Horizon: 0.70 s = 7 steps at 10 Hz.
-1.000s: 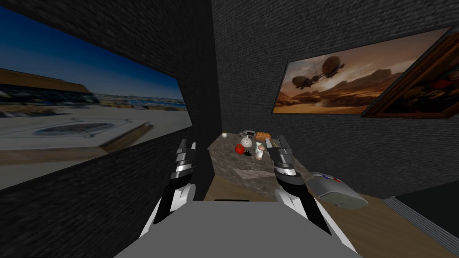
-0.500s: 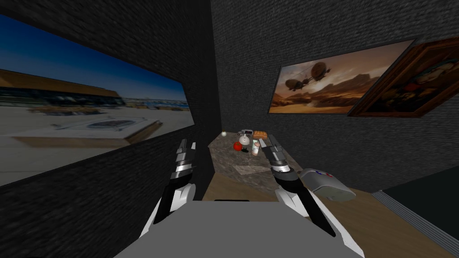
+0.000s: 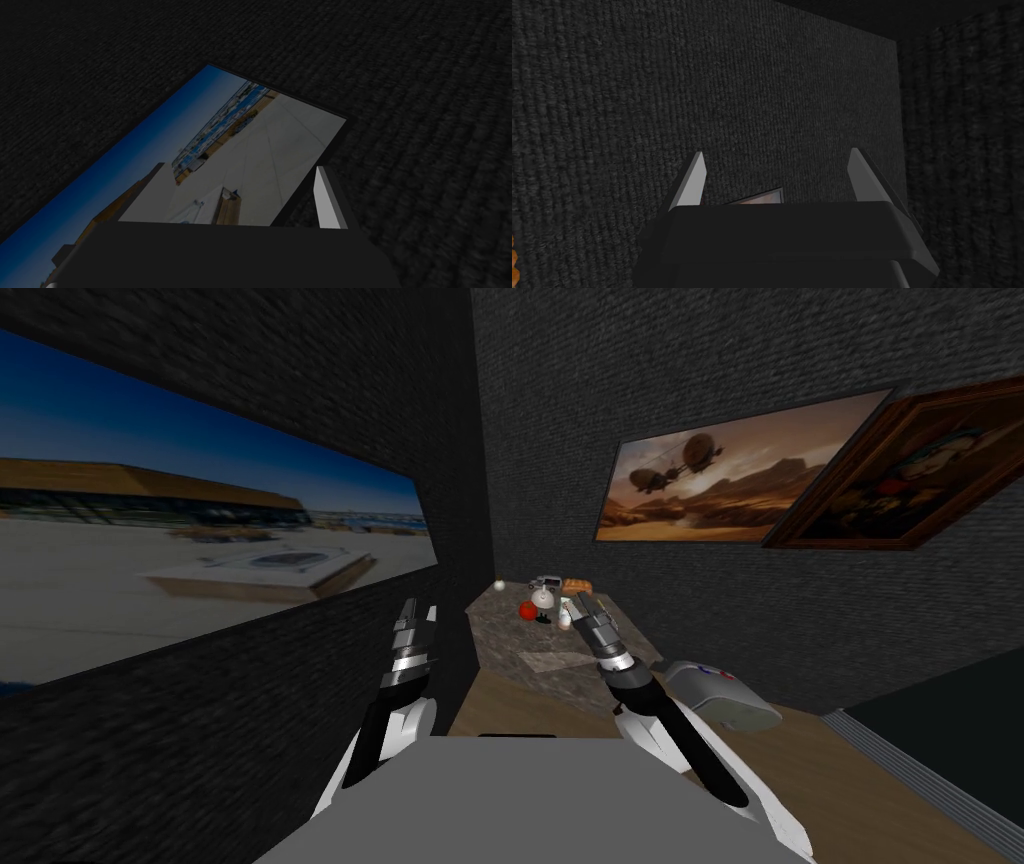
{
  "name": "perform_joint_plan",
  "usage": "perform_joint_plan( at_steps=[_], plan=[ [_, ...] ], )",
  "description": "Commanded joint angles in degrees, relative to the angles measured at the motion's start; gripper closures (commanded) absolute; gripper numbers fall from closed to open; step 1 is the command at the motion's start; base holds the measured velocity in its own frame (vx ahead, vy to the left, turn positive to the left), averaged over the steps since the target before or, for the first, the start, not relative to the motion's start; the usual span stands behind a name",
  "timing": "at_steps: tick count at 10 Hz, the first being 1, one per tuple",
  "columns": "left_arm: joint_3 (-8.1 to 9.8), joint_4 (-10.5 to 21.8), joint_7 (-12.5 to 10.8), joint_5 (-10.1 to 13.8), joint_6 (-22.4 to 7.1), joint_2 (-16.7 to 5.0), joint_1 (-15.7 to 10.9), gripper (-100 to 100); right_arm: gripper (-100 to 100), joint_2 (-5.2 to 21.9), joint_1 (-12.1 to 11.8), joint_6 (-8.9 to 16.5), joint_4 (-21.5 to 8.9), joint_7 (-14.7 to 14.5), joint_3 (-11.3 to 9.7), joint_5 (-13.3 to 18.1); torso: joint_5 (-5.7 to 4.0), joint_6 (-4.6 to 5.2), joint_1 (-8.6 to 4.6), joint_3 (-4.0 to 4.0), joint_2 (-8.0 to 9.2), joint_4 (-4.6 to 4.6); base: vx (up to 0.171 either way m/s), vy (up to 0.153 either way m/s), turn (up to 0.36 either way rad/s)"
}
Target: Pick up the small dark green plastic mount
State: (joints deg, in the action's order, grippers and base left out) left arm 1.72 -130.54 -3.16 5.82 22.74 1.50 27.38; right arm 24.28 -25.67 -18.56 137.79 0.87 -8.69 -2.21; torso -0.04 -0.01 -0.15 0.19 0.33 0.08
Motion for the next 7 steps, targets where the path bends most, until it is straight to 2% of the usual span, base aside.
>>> perform_joint_plan(
  at_steps=[1,2,3,4,5,6,7],
  plan=[
    [0.00,0.00,0.00,0.00,0.00,0.00,0.00,0,-100,2.59,-0.17,0.97,0.20,-0.57,-0.58,-0.46,0.00,0.00,0.00,0.00,0.00,0.00,-0.069,-0.030,0.023],
    [0.00,0.00,0.00,0.00,0.00,0.00,0.00,0,-100,4.49,0.50,3.57,0.68,-1.83,-2.06,-1.31,0.00,0.01,0.02,-0.03,-0.06,-0.01,-0.067,-0.029,0.045],
    [0.00,0.00,0.00,0.00,0.00,0.00,0.00,0,-100,6.06,0.50,3.57,0.68,-1.83,-2.06,-1.31,0.00,0.00,0.03,-0.04,-0.08,-0.02,-0.054,-0.023,0.026],
    [0.00,0.00,0.00,0.00,0.00,0.00,0.01,0,-100,7.83,1.23,5.89,1.12,-3.20,-3.56,-2.25,0.01,0.01,0.05,-0.06,-0.12,-0.02,-0.065,-0.031,0.063],
    [0.00,0.00,0.00,0.00,0.00,0.00,0.00,0,-100,9.65,1.23,6.28,1.12,-3.20,-3.56,-2.25,0.00,-0.01,0.03,-0.06,-0.11,-0.02,-0.064,-0.028,0.036],
    [0.00,0.00,0.00,0.00,0.00,0.00,0.01,0,-100,11.43,2.02,8.22,1.52,-4.68,-5.09,-3.28,0.00,0.02,0.04,-0.06,-0.11,-0.02,-0.077,-0.026,0.072],
    [0.00,0.00,0.00,0.00,0.00,0.00,0.00,0,-100,13.40,2.02,9.08,1.52,-4.68,-5.09,-3.28,0.01,0.00,0.04,-0.04,-0.07,-0.01,-0.060,-0.020,0.041]
  ],
)
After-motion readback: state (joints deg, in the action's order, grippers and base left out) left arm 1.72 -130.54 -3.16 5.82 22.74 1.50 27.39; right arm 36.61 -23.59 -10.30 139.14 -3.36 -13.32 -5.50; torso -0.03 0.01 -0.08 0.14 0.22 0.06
